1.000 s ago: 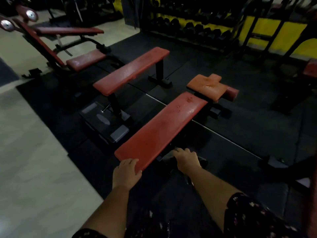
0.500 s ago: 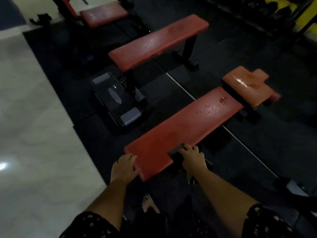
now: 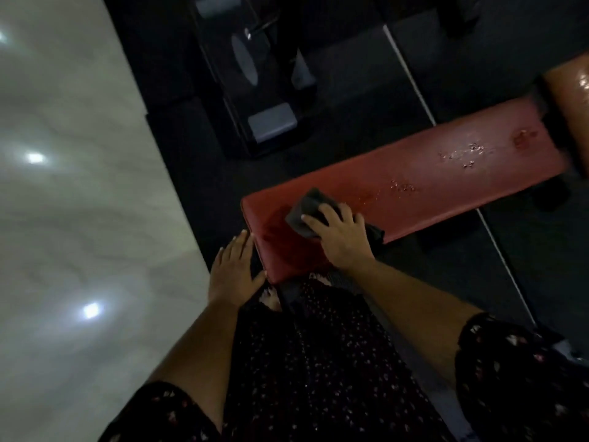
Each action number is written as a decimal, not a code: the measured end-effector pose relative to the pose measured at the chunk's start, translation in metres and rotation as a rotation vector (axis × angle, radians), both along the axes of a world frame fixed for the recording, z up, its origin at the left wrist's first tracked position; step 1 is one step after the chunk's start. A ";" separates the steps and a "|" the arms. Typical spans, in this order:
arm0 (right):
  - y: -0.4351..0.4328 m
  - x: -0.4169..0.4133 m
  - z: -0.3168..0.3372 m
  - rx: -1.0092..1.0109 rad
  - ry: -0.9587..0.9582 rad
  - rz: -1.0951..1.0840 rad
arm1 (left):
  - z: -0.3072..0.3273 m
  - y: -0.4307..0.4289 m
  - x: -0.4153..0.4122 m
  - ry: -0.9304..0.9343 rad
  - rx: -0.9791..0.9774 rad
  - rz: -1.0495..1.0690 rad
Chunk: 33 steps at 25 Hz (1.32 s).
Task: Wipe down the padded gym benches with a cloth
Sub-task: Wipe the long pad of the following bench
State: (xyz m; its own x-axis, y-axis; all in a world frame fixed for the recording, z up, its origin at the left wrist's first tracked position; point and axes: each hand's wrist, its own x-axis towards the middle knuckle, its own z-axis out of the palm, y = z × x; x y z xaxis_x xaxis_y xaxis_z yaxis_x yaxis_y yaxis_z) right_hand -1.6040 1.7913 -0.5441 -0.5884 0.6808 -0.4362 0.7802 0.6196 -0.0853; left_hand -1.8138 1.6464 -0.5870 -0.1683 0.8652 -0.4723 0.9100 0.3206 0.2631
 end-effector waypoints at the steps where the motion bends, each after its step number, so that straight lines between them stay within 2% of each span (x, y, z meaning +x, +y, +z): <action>1: 0.003 -0.003 -0.012 0.011 -0.009 0.004 | -0.012 -0.004 0.008 -0.010 -0.003 0.011; 7: 0.029 0.009 -0.063 0.023 -0.114 0.318 | -0.068 0.002 0.048 -0.059 -0.067 0.054; 11: 0.040 -0.004 -0.076 -0.023 -0.010 0.162 | -0.088 -0.006 0.046 -0.061 -0.017 0.088; 14: 0.034 -0.026 -0.081 0.004 -0.033 0.097 | -0.092 -0.011 0.047 -0.094 0.048 0.096; 16: 0.022 -0.020 -0.083 0.083 -0.018 0.241 | -0.095 -0.012 0.047 -0.120 0.094 0.110; 20: 0.003 0.041 -0.090 0.145 0.018 0.840 | -0.104 -0.013 0.045 -0.109 0.119 0.099; 22: 0.016 0.054 -0.084 0.123 -0.031 1.081 | -0.108 -0.014 0.044 -0.024 0.178 0.042; 23: 0.031 0.049 -0.080 0.123 -0.095 1.084 | -0.111 -0.017 0.046 0.063 0.267 -0.042; 24: 0.045 0.039 -0.077 0.133 -0.142 0.976 | -0.115 -0.019 0.050 0.153 0.386 -0.169; 26: 0.073 0.010 -0.071 0.175 -0.135 0.566 | -0.126 -0.025 0.056 0.211 0.560 -0.437; 28: 0.088 -0.015 -0.067 0.138 -0.136 0.319 | -0.129 -0.026 0.064 0.178 0.580 -0.595; 30: 0.080 -0.020 -0.064 0.089 -0.152 0.343 | -0.125 -0.027 0.070 0.219 0.534 -0.646; 31: 0.070 -0.017 -0.063 0.066 -0.163 0.426 | -0.122 -0.030 0.071 0.240 0.523 -0.613; 33: 0.040 0.003 -0.065 0.060 -0.200 0.699 | -0.121 -0.038 0.070 0.160 0.518 -0.453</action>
